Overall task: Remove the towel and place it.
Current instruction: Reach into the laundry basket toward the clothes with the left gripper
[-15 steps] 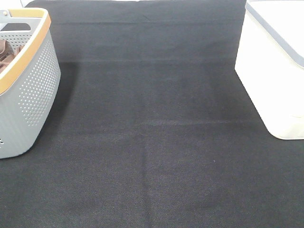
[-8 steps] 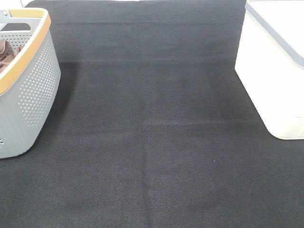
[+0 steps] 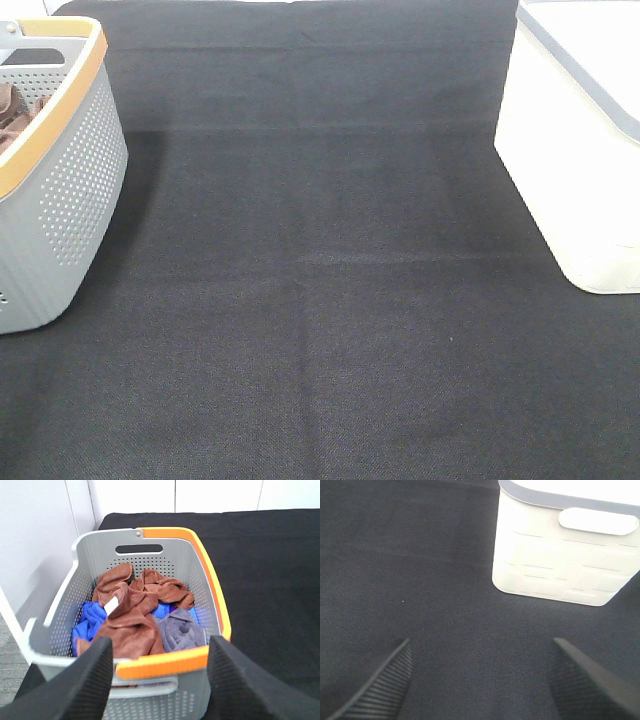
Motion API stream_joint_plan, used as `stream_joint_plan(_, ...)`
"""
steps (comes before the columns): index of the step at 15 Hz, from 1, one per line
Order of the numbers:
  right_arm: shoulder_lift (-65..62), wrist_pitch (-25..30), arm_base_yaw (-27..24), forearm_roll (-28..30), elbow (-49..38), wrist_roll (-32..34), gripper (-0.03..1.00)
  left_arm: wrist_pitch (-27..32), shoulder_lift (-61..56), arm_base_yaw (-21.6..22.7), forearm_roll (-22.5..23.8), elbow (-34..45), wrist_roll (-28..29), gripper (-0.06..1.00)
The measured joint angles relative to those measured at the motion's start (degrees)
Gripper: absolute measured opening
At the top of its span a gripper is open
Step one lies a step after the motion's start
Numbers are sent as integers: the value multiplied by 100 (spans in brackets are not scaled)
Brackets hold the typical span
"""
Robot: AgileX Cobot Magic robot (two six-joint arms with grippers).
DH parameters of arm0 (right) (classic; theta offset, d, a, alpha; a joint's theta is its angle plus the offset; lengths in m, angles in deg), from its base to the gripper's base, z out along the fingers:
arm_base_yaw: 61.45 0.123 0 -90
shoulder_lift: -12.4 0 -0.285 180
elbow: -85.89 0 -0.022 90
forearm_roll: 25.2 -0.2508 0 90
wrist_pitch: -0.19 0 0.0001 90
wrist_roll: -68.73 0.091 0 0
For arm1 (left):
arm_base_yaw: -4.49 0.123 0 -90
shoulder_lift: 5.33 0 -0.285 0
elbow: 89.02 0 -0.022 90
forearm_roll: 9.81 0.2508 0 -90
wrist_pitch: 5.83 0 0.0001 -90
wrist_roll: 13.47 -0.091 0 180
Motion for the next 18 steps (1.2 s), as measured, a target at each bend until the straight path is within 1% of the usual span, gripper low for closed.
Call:
stream_joint_plan(1, 0, 0, 0, 0, 0, 0, 71, -327, 550, 0, 0, -132, 6, 55)
stream_joint_plan(2, 0, 0, 0, 0, 0, 0, 71, -510, 1100, 0, 0, -338, 6, 55)
stream_joint_plan(4, 0, 0, 0, 0, 0, 0, 71, -539, 2320, 0, 0, -1037, 6, 55)
stream_joint_plan(5, 0, 0, 0, 0, 0, 0, 71, -418, 2876, 6, 6, -1455, 6, 55)
stream_joint_plan(6, 0, 0, 0, 0, 0, 0, 71, -212, 3472, 6, 17, -1948, 6, 55)
stream_joint_plan(7, 0, 0, 0, 0, 0, 0, 71, 206, 4257, 6, 29, -2693, 6, 55)
stream_joint_plan(9, 0, 0, 0, 0, 0, 0, 71, 900, 5168, 6, 46, -3575, 6, 55)
stream_joint_plan(11, 0, 0, 0, 0, 0, 0, 71, 1513, 5907, 6, 212, -4423, 126, 55)
stream_joint_plan(12, 0, 0, 0, 0, 0, 0, 71, 1805, 6291, 6, 350, -4796, 229, 55)
stream_joint_plan(13, 0, 0, 0, 0, 0, 0, 71, 1805, 6291, 6, 350, -4796, 229, 55)
stream_joint_plan(15, 0, 0, 0, 0, 0, 0, 71, 2435, 6973, 6, 590, -5495, 378, 55)
stream_joint_plan(17, 0, 0, 0, 0, 0, 0, 71, 2888, 7729, 63, 773, -6211, 418, 55)
stream_joint_plan(18, 0, 0, 0, 0, 0, 0, 71, 2939, 7981, 160, 808, -6411, 481, 55)
